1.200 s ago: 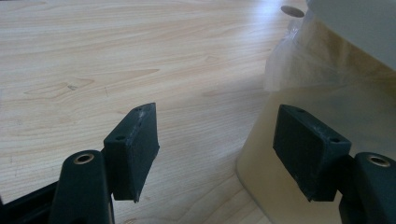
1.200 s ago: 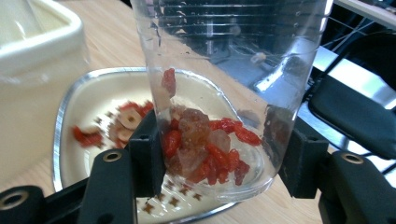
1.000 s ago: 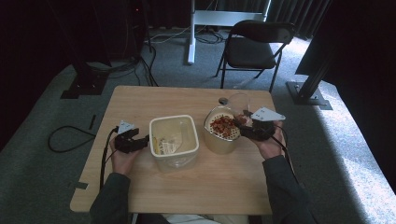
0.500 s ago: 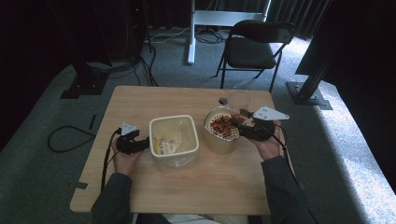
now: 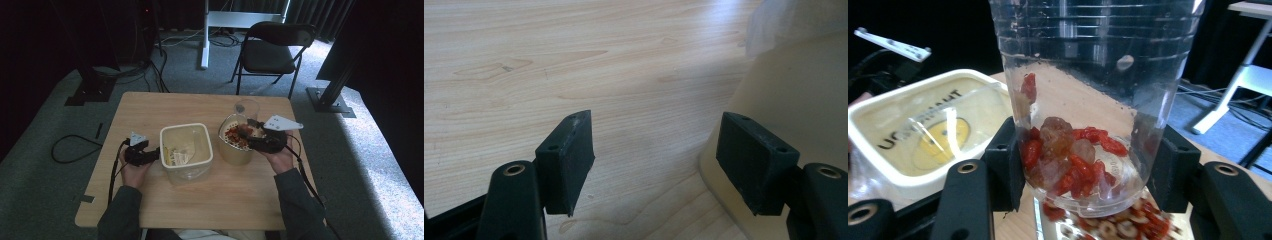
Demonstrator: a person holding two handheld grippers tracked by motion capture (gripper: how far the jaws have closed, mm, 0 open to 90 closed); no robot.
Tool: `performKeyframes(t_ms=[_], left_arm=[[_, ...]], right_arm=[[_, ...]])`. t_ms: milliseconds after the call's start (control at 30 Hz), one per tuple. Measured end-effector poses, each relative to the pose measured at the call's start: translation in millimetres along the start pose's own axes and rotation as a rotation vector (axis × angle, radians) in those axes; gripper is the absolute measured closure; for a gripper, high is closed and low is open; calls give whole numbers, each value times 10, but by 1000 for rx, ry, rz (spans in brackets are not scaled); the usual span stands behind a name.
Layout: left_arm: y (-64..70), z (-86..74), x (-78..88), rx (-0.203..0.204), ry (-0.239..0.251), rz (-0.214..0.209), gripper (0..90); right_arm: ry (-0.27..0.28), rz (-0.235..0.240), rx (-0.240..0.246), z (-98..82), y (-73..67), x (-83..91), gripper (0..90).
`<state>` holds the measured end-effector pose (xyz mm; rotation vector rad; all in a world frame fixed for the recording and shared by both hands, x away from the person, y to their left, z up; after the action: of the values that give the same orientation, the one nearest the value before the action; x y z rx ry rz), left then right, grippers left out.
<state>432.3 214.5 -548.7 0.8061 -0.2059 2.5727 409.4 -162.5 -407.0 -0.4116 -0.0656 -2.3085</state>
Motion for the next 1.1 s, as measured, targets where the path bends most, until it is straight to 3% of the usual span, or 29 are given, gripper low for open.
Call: performKeyframes(t_ms=[367,1100], left_arm=[[0,-17,-7,4,-1,-2,318],[-12,-17,-10,9,3,-6,317]], right_arm=[[5,106,-7,56,-306,-202,416],[-1,252,20,210,-912,-670,413]])
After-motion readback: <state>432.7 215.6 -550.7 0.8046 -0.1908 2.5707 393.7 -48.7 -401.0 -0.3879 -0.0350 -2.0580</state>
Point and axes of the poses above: each handheld gripper's, and its own axes: x roughly backward along the jaws, z roughly out of its top, y roughly to its right, the point moved 6 cm from there along -x, roughly forward along the jaws, and after that the axes turned 7 degrees about -x, right-handed, at the moved point
